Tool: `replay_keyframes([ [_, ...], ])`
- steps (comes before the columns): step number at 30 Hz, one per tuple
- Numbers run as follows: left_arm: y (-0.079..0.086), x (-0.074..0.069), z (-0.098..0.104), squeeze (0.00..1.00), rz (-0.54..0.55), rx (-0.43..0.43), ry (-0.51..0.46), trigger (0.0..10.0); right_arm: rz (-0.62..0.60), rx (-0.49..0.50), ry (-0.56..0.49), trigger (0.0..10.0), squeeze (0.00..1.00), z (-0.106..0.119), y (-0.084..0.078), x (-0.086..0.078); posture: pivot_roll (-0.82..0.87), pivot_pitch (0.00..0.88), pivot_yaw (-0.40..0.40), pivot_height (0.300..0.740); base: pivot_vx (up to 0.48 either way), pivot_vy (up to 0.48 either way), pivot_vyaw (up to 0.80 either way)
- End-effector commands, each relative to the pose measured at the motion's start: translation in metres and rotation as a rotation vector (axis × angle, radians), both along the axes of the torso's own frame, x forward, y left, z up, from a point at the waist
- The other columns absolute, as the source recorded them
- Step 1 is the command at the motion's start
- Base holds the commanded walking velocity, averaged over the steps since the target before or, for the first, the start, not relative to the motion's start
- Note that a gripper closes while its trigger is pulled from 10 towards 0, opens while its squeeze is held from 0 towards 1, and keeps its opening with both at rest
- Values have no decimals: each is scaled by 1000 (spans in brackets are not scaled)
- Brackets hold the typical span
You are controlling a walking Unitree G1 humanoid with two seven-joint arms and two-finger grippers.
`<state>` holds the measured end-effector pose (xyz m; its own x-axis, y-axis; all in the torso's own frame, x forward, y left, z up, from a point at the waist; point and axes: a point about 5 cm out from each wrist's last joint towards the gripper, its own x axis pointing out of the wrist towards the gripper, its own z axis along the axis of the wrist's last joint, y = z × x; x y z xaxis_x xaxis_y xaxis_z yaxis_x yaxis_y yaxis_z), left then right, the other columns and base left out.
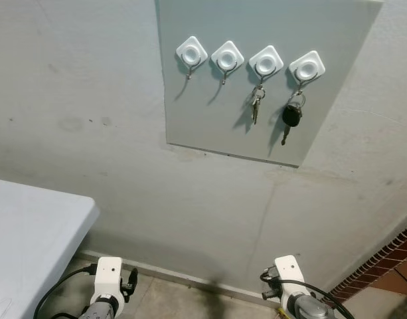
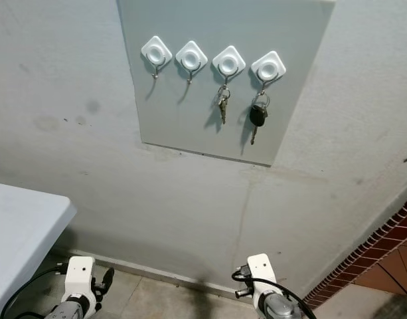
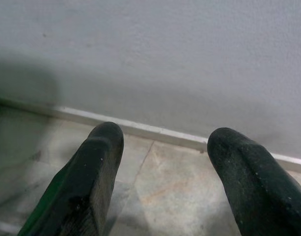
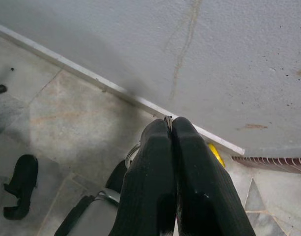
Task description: Hang keys on a hook
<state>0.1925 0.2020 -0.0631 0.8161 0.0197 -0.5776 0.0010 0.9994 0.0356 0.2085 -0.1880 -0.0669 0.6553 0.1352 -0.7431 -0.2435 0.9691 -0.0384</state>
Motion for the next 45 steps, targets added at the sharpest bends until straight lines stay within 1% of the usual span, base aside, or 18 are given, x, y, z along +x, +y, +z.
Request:
replay_keyframes([
  [1,-1,-6,-3,0,-3,0,10,10000,10,7,-2,10000,0,-1,1,-2,-61,0,-54,732,0,0,0],
  [15,-3,-8,-4,0,-9,-4,13,10000,1,-6,6,10000,0,-1,-7,-5,-64,0,-57,732,0,0,0],
  [18,-3,-14,-9,0,-7,-2,57,10000,-6,-22,48,10000,0,-7,-9,-14,-64,0,-57,732,0,0,0],
  [20,-4,-21,-13,0,-8,10,95,10000,-6,-50,93,10000,0,-12,-13,-25,-62,0,-58,732,0,0,0],
  [22,-4,-22,-14,0,-8,11,99,10000,-6,-53,98,10000,0,-13,-14,-26,-62,0,-58,732,0,0,0],
  [25,-3,-37,-22,0,6,17,170,10000,-22,-78,170,10000,0,-22,-22,-48,-62,0,-59,732,0,0,0],
  [27,-3,-44,-25,0,9,15,188,10000,-37,-86,199,10000,0,-25,-26,-58,-63,0,-58,732,0,0,0],
  [32,-2,-47,-26,0,8,20,198,10000,-35,-90,201,10000,0,-26,-27,-60,-67,0,-56,732,0,0,0],
  [33,-1,-41,-23,0,4,20,169,10000,-23,-79,174,10000,0,-23,-24,-53,-67,0,-55,732,0,0,0],
  [34,-1,-41,-23,0,4,20,169,10000,-23,-79,174,10000,0,-23,-24,-53,-67,0,-55,732,0,0,0],
  [36,0,-22,-12,0,-5,17,81,10000,-9,-53,103,10000,0,-14,-18,-32,-66,0,-54,732,0,0,0],
  [37,0,-22,-12,0,-5,17,81,10000,-9,-53,103,10000,0,-14,-18,-32,-66,0,-54,732,0,0,0],
  [38,1,-9,-4,0,-10,16,25,10000,1,-39,54,10000,0,-8,-14,-18,-62,0,-54,732,0,0,0],
  [39,2,-1,1,0,-10,16,-13,10000,6,-25,21,10000,0,-3,-11,-8,-61,0,-53,732,0,0,0],
  [40,2,-1,1,0,-10,16,-13,10000,6,-25,21,10000,0,-3,-11,-8,-61,0,-53,732,0,0,0],
  [42,4,17,14,0,-13,13,-103,10000,25,6,-53,10000,0,9,-3,13,-58,0,-53,732,0,0,0],
  [44,4,29,26,0,-32,12,-180,10000,59,28,-114,10000,0,20,4,29,-58,0,-53,732,0,0,0],
  [45,4,32,29,0,-37,14,-199,10000,71,31,-131,10000,0,23,7,33,-56,0,-52,732,0,0,0],
])
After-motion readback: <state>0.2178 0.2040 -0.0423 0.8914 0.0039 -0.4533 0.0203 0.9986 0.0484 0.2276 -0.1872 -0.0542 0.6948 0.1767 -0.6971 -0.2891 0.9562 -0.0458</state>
